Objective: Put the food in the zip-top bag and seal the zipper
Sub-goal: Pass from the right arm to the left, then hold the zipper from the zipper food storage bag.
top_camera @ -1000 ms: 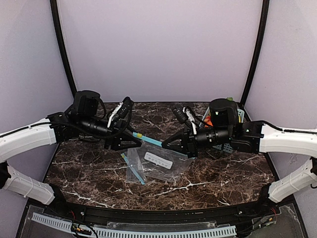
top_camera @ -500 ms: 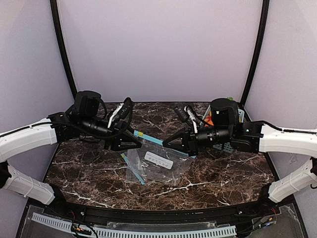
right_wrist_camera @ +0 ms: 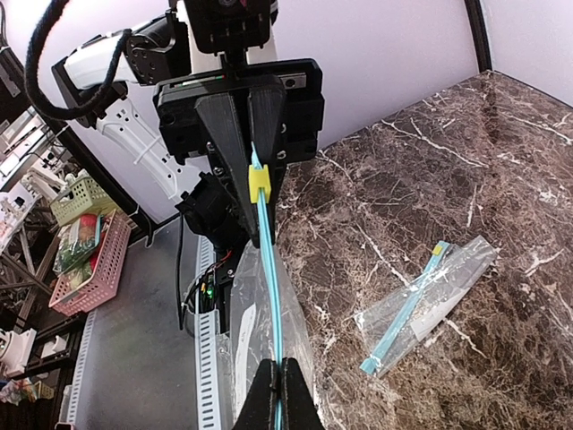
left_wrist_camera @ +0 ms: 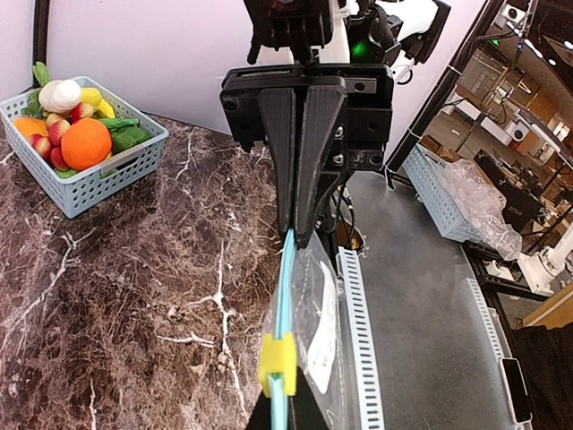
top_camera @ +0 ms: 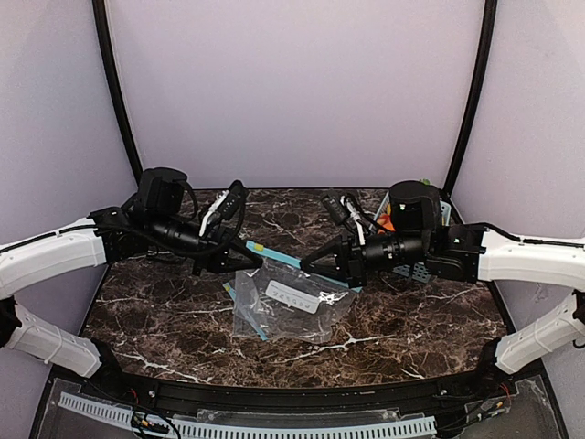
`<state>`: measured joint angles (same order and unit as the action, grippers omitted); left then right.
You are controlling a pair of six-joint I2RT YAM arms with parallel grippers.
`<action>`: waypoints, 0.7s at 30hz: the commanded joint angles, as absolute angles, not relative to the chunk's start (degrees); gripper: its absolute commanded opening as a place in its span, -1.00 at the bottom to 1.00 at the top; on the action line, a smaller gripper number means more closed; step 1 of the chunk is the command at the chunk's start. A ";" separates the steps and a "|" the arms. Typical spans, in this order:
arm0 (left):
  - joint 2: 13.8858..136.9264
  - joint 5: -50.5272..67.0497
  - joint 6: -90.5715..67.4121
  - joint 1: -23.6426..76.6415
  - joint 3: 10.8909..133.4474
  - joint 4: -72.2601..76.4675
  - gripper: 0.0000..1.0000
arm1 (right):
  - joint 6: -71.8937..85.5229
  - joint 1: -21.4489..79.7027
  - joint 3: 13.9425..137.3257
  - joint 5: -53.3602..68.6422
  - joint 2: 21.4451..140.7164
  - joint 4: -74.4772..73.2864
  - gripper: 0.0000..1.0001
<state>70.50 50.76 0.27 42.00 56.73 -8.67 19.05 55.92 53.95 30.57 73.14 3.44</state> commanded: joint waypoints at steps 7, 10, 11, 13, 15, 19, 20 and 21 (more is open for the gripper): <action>71.32 50.92 1.95 41.90 56.35 -10.59 -0.99 | 17.87 55.55 57.21 34.83 74.40 0.26 -0.45; 71.93 51.92 1.82 41.93 56.49 -10.64 -0.99 | 17.73 55.72 58.60 35.75 75.44 0.22 -0.30; 72.00 52.22 1.79 42.02 56.46 -10.64 -0.99 | 17.72 55.93 58.99 35.92 75.91 0.41 -0.27; 72.26 52.55 1.90 42.31 56.46 -10.68 -0.99 | 17.25 56.41 60.11 35.80 77.07 0.61 -0.25; 72.56 52.74 2.03 42.75 56.47 -10.91 -0.99 | 16.81 56.80 61.05 35.48 78.56 0.62 -0.24; 73.57 52.78 2.86 43.96 57.07 -12.38 -0.99 | 16.29 57.48 63.12 35.77 81.76 1.29 -0.35; 73.85 52.76 2.96 44.08 57.18 -12.65 -0.99 | 16.03 57.80 63.76 36.04 82.41 1.39 -0.41; 73.97 52.85 2.98 44.29 57.20 -12.79 -0.99 | 15.89 58.06 64.29 36.30 83.06 1.47 -0.46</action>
